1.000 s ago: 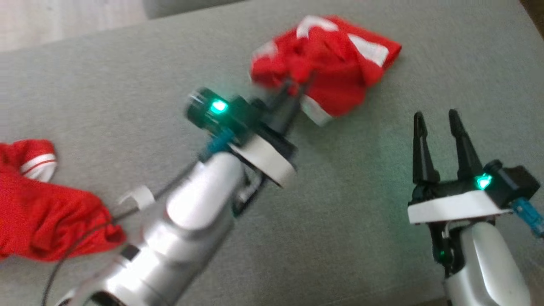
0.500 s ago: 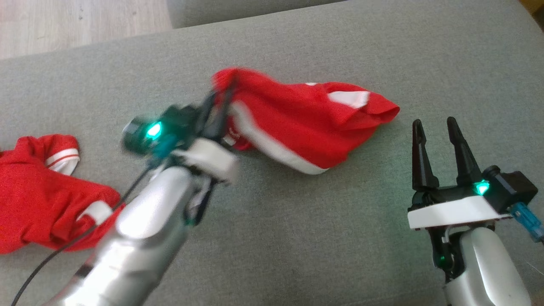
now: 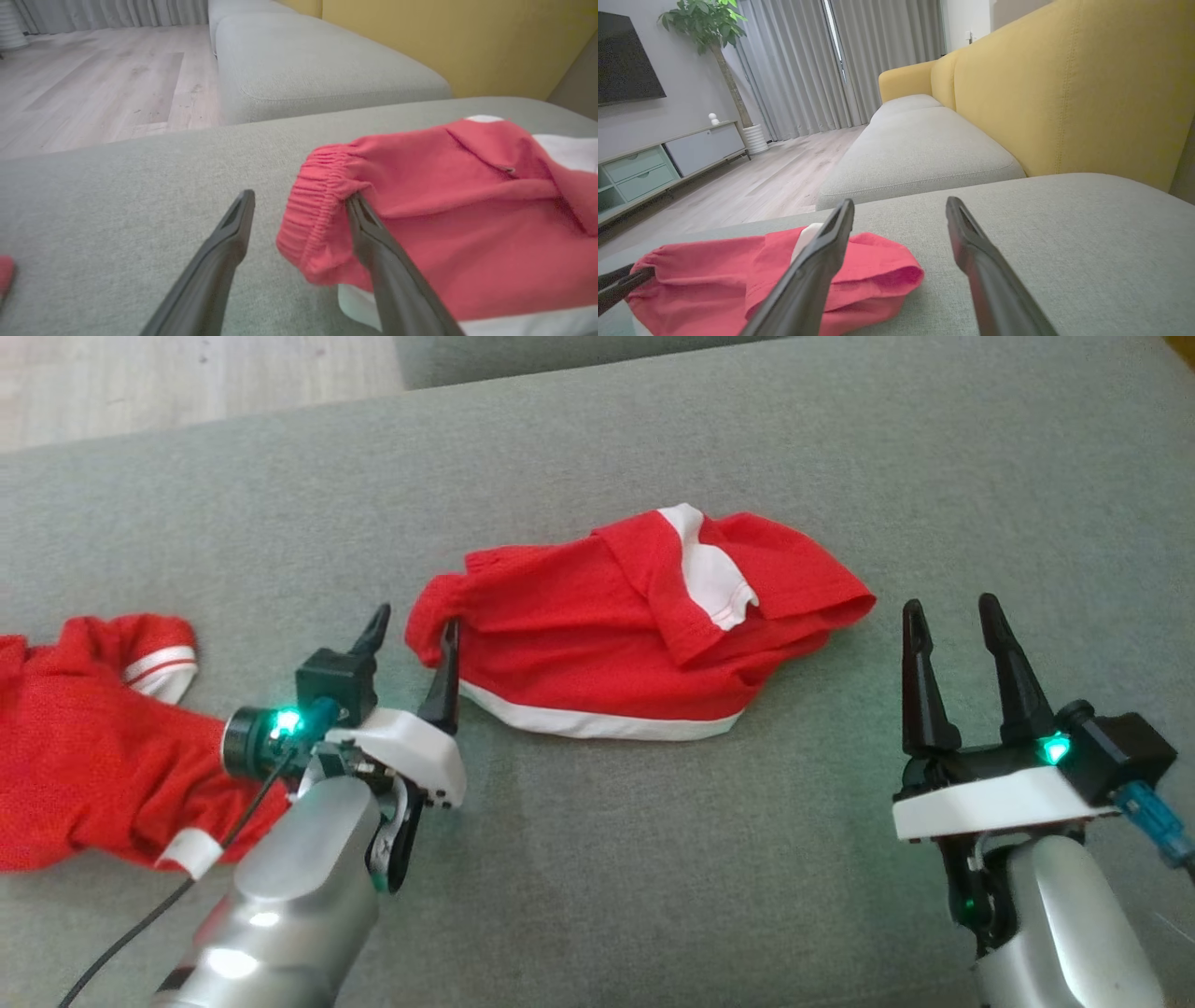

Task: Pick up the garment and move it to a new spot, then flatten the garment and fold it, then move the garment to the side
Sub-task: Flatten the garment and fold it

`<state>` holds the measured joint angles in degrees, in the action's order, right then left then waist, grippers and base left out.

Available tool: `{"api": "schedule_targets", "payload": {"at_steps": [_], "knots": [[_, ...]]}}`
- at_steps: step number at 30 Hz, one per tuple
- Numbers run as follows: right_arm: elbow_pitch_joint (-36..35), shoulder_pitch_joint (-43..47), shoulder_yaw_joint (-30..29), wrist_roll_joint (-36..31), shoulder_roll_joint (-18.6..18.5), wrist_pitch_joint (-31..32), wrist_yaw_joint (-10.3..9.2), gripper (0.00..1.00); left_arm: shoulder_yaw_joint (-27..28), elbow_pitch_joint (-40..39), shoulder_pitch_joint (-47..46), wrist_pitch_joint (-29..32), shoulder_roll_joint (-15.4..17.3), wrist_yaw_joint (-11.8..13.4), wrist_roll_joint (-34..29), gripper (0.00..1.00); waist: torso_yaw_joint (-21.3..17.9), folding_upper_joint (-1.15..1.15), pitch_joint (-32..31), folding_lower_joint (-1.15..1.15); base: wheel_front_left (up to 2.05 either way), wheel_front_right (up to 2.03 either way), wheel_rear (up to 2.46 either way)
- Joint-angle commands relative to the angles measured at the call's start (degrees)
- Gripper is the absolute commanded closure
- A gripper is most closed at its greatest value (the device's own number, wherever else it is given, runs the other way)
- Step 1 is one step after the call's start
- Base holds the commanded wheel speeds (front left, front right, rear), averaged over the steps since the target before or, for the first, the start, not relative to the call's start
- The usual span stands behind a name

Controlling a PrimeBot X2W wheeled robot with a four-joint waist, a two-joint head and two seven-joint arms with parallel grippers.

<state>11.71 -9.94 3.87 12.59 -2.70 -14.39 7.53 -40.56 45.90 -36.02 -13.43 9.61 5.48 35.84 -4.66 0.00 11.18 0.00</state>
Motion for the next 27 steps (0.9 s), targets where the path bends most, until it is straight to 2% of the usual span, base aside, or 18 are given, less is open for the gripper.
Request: {"api": "schedule_targets", "payload": {"at_steps": [1,6,14,21,27], "knots": [[-1.7,-0.5,1.5,-0.6,-0.2,-0.6,-0.04,0.00,2.5,-1.7,-2.2,-0.9,1.0,0.0,0.2,0.00,0.4,0.00,-0.4,0.00,0.00,0.00,0.00],[-1.5,-0.1,1.8,-1.1,-0.2,-0.6,-0.04,0.00,6.6,-10.9,0.3,-1.5,1.3,0.5,-2.3,0.00,2.1,0.00,-1.7,0.00,0.00,0.00,0.00],[-0.3,1.5,2.1,-1.8,-0.2,-0.6,-0.04,0.00,11.4,-28.1,14.4,-1.6,0.7,1.7,-8.5,0.00,5.4,0.00,-3.3,0.00,0.00,0.00,0.00],[1.1,0.6,2.1,-3.4,-0.2,-0.6,-0.04,0.00,13.3,-32.1,20.2,-1.6,-1.4,0.6,-10.6,0.00,9.0,0.00,-3.0,0.00,0.00,0.00,0.00],[7.5,-3.5,1.8,-4.7,-0.2,0.2,-0.04,0.00,14.1,-32.0,20.9,-1.6,-2.9,-0.8,-12.1,0.00,11.6,0.00,-2.4,0.00,0.00,0.00,0.00]]}}
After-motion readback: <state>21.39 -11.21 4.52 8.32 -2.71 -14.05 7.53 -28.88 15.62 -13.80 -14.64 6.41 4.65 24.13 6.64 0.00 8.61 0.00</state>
